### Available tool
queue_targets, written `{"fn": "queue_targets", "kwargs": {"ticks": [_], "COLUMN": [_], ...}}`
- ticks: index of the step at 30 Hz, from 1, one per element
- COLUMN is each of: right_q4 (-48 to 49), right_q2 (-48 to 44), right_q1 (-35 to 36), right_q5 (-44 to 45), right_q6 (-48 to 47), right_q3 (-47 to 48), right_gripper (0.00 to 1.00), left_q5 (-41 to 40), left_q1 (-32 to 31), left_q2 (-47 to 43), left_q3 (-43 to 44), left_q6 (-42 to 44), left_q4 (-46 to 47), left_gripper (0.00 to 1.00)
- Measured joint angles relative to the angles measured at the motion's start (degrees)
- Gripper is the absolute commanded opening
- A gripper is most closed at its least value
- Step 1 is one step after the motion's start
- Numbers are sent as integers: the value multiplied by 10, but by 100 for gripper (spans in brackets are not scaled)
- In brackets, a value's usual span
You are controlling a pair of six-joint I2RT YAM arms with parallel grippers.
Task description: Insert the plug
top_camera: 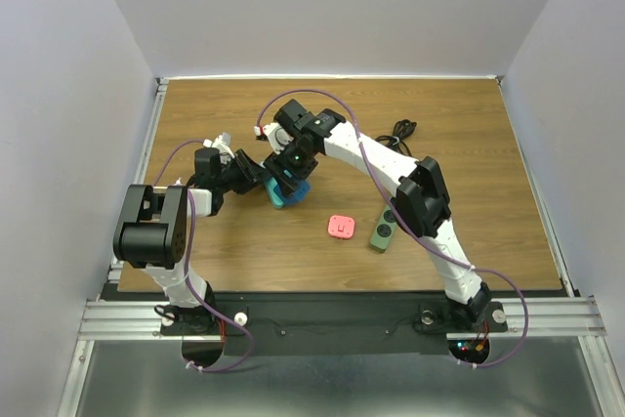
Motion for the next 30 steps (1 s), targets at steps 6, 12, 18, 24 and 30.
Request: {"fn": "queue_targets", "kwargs": {"ticks": [6, 12, 18, 24, 30], "right_q4": [0, -1, -1, -4, -22], "right_q2": [2, 4, 7, 10, 27], "right_q1": [0, 0, 3, 4, 4], "right_q5": [-1, -4, -5, 0, 3], "right_q6": [0, -2, -7, -6, -4], "right_q3": [4, 4, 4, 8, 40], "right_gripper": [0, 0, 0, 0, 0], "left_q5": [0, 0, 2, 2, 2], "left_q1": [0, 0, 0, 0, 0], "left_q2": [-4, -5, -5, -6, -10], "left_q3": [0, 0, 0, 0, 0], "left_q6": [4, 5, 7, 8, 11], "left_q4": [-5, -6, -6, -6, -11], "left_gripper": [40, 40, 40, 40, 40]}}
